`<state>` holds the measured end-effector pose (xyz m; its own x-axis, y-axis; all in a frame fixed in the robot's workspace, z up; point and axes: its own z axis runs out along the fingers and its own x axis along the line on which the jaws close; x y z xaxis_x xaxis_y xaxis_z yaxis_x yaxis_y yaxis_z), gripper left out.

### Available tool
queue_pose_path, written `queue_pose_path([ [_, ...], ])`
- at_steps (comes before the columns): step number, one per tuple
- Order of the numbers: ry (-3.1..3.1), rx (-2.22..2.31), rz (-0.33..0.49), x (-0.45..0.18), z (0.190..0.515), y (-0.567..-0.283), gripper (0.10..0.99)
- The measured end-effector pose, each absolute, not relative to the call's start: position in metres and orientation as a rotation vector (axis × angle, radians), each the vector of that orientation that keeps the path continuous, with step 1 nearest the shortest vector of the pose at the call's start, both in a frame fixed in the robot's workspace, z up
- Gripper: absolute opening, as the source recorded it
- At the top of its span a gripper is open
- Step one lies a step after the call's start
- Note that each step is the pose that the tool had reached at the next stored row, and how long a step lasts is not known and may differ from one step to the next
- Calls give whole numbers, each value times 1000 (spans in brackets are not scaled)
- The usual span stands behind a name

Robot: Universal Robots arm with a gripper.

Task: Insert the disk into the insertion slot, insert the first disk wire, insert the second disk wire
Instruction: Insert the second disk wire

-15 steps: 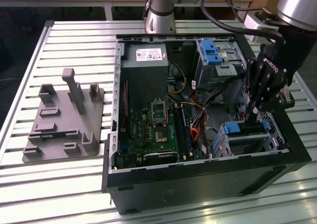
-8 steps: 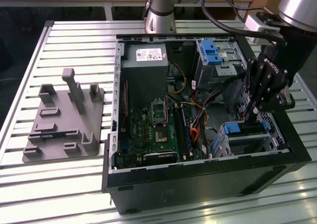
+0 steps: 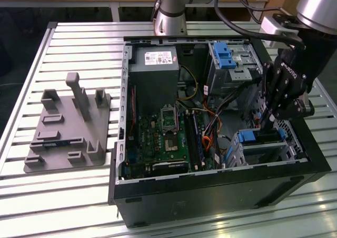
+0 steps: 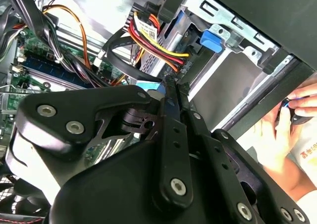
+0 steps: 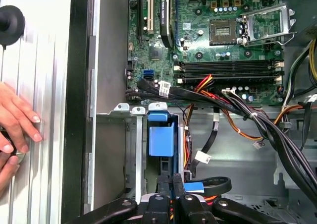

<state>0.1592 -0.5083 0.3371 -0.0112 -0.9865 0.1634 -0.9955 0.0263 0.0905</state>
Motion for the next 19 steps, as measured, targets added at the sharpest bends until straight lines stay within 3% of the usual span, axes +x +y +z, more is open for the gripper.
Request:
queue_pose_path([
  [19, -2110, 2083, 67, 159, 336, -510, 145],
])
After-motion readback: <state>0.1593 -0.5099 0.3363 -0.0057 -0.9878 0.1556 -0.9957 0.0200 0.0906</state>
